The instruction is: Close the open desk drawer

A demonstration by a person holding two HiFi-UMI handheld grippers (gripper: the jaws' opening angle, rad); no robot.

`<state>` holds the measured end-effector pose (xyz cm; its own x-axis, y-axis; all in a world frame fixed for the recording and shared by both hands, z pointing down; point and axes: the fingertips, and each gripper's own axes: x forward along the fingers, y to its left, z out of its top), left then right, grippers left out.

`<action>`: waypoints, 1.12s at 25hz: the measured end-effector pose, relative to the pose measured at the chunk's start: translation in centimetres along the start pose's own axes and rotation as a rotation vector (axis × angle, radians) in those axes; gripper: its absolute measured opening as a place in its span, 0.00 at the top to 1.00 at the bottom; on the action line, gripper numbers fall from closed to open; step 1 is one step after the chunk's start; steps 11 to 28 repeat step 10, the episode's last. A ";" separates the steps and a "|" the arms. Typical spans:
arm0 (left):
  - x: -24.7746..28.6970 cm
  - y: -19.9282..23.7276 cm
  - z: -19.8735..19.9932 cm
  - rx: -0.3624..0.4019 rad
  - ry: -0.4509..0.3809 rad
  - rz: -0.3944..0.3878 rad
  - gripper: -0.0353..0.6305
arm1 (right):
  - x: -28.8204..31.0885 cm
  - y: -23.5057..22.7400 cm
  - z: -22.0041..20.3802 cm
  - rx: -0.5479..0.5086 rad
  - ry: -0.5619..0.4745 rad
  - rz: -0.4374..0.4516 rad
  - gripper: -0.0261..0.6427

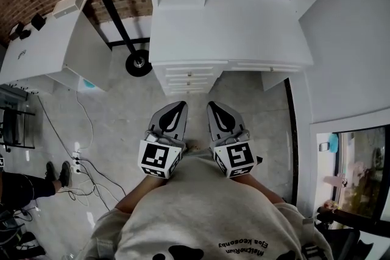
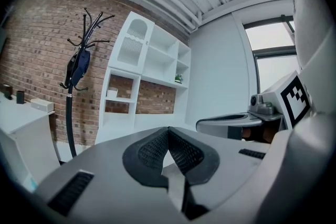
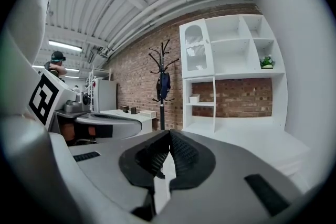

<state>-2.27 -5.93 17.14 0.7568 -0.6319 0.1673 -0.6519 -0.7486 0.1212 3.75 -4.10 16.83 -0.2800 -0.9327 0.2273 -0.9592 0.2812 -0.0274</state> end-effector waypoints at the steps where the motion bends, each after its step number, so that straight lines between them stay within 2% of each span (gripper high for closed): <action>1: -0.1 0.0 -0.2 0.001 0.003 0.001 0.92 | -0.1 0.0 -0.2 0.000 0.004 0.004 0.92; 28: -1.1 -0.6 -0.2 0.006 0.000 0.006 0.92 | -0.9 0.4 -0.4 -0.012 0.001 0.013 0.92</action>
